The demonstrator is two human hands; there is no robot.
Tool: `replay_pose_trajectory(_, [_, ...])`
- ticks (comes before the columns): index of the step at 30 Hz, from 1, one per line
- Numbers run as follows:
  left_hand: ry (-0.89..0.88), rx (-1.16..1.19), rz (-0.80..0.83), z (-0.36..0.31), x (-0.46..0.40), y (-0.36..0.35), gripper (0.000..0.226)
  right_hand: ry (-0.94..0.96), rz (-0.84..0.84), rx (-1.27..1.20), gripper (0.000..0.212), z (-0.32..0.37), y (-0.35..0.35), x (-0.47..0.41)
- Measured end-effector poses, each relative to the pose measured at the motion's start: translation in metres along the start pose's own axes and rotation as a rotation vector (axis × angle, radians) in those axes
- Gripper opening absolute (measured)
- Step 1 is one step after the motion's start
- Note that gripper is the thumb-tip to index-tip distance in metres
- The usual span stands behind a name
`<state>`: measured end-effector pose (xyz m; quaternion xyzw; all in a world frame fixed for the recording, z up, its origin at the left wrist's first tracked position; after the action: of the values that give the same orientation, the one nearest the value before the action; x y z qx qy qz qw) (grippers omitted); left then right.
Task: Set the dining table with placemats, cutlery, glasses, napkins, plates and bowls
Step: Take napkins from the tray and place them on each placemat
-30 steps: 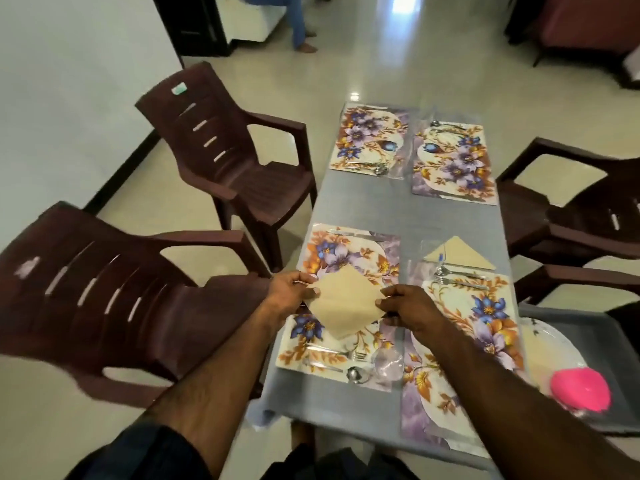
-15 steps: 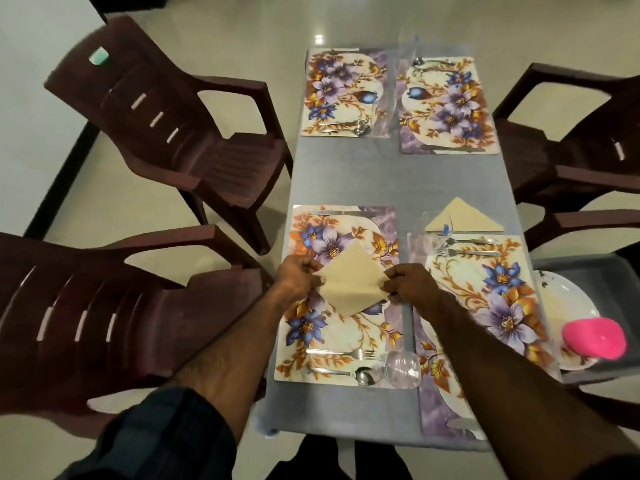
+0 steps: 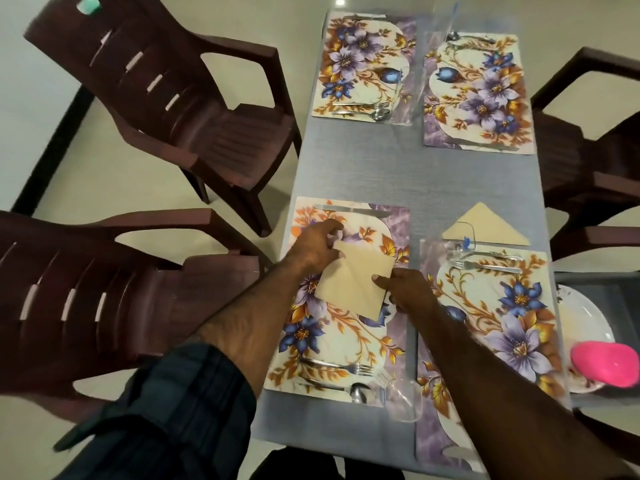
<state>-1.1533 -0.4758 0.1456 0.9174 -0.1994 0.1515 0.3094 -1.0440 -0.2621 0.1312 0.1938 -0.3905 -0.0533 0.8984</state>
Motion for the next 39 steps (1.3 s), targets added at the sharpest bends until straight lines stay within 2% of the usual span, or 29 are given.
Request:
replay_pose_trajectory(3, [-0.037, -0.25, -0.173, 0.014, 0.021, 0.003, 0.057, 0.039, -0.087, 0.014, 0.035, -0.002, -0.004, -0.01])
replay_pose_trajectory(5, [-0.026, -0.395, -0.16, 0.028, 0.035, -0.001, 0.045, 0.103, -0.145, 0.18, 0.036, 0.001, -0.004, -0.011])
replay_pose_trajectory(7, [0.019, -0.399, -0.141, 0.034, 0.043, -0.005, 0.03, 0.24, -0.208, 0.409, 0.032, 0.006, -0.005, -0.002])
replay_pose_trajectory(9, [0.096, -0.365, -0.143, 0.037, 0.043, -0.005, 0.034, 0.434, -0.268, 0.55, 0.026, 0.01, -0.01, 0.009])
replay_pose_trajectory(10, [0.129, -0.349, -0.141, 0.038, 0.042, -0.005, 0.036, 0.538, -0.245, 0.591, 0.024, 0.011, -0.014, 0.013])
replay_pose_trajectory(12, [0.161, -0.317, -0.142, 0.039, 0.039, -0.004, 0.034, 0.702, -0.076, 0.66, 0.027, 0.011, -0.023, 0.016])
replay_pose_trajectory(14, [0.16, -0.312, -0.133, 0.039, 0.038, -0.003, 0.031, 0.766, 0.1, 0.672, 0.035, 0.011, -0.03, 0.018])
replay_pose_trajectory(16, [0.155, -0.323, -0.119, 0.041, 0.037, -0.002, 0.033, 0.754, 0.056, 0.629, 0.041, 0.013, -0.027, 0.017])
replay_pose_trajectory(19, [0.163, -0.352, -0.1, 0.041, 0.036, -0.001, 0.038, 0.696, -0.144, 0.692, 0.032, 0.007, -0.018, 0.008])
replay_pose_trajectory(21, [0.164, -0.35, -0.085, 0.041, 0.036, -0.001, 0.033, 0.676, -0.125, 0.802, 0.028, 0.002, -0.015, 0.004])
replay_pose_trajectory(23, [0.112, -0.329, -0.13, 0.038, 0.038, 0.0, 0.02, 0.631, -0.032, 0.89, 0.03, -0.001, -0.014, 0.004])
replay_pose_trajectory(25, [-0.06, -0.406, -0.227, 0.033, 0.042, 0.002, 0.017, 0.609, -0.005, 0.938, 0.033, -0.001, -0.012, 0.004])
replay_pose_trajectory(26, [-0.168, -0.502, -0.221, 0.029, 0.042, 0.0, 0.028, 0.615, -0.025, 0.952, 0.034, 0.0, -0.011, 0.002])
replay_pose_trajectory(28, [-0.389, -0.735, -0.051, 0.023, 0.042, -0.01, 0.052, 0.629, -0.143, 1.004, 0.032, 0.002, -0.006, -0.003])
replay_pose_trajectory(30, [-0.502, -0.895, 0.149, 0.024, 0.042, -0.019, 0.063, 0.599, -0.33, 1.055, 0.026, 0.007, 0.0, -0.008])
replay_pose_trajectory(33, [-0.438, -0.949, 0.235, 0.031, 0.048, -0.022, 0.064, 0.684, -0.451, 1.059, 0.026, 0.008, -0.002, -0.001])
replay_pose_trajectory(36, [-0.306, -0.943, 0.183, 0.037, 0.065, -0.021, 0.068, 0.832, -0.306, 1.167, 0.036, -0.006, -0.016, 0.013])
replay_pose_trajectory(39, [-0.2, -0.904, 0.135, 0.036, 0.08, -0.027, 0.072, 0.688, -0.254, 1.26, 0.052, -0.022, -0.022, 0.014])
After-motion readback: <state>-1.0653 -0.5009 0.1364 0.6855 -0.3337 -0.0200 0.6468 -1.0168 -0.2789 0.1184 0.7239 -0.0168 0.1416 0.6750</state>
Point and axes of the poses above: each hand's wrist, its own x-axis away from the middle knuckle, its own y-axis out of the back of the hand, z = x × y, the point moved 3 cm from there along -x, towards the middle knuckle, and after that the axes turned 9 degrees about x, right-handed, at the moved point
